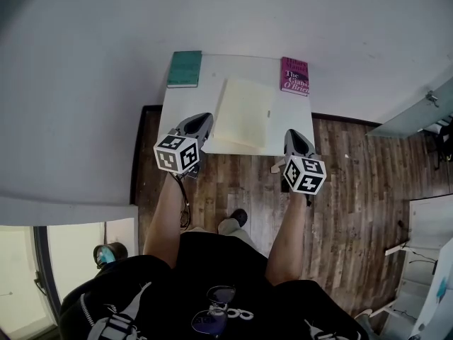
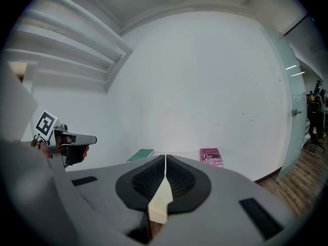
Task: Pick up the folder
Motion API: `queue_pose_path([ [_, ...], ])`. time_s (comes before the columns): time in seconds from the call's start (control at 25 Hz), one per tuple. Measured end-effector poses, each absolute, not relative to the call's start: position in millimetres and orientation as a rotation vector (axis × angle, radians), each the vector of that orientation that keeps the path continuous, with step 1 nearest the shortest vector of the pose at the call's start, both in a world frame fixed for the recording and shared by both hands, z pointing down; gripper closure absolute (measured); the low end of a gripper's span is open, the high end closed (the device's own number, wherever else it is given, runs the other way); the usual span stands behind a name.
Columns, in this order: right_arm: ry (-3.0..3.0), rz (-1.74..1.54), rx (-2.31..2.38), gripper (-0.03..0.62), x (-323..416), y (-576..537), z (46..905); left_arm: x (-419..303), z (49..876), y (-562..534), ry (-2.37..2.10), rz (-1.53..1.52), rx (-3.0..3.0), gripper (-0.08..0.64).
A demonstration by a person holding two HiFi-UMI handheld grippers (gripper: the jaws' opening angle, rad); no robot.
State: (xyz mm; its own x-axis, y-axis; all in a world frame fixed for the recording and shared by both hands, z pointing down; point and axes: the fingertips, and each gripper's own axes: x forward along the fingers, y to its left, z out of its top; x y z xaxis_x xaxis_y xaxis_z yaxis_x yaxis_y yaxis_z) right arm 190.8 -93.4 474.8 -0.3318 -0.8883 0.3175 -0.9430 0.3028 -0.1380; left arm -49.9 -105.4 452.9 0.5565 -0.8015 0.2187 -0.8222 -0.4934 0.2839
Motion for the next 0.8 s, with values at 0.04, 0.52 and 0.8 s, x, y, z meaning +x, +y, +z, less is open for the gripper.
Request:
queue_pose_path([
  [0.04, -2.381, 0.452, 1.686, 0.568, 194, -96, 477, -47, 455, -107, -1.335, 0.084, 2.432, 0.538],
  [0.52, -2.426, 0.469, 1.613, 0.568, 214, -122, 486, -22, 465, -119, -1.373, 0.106, 2.402, 0.538],
  [0.8, -2.437, 0.467, 1.589, 0.568, 225, -131, 484, -11, 463, -126, -1.380, 0.091, 2.395, 0.538],
])
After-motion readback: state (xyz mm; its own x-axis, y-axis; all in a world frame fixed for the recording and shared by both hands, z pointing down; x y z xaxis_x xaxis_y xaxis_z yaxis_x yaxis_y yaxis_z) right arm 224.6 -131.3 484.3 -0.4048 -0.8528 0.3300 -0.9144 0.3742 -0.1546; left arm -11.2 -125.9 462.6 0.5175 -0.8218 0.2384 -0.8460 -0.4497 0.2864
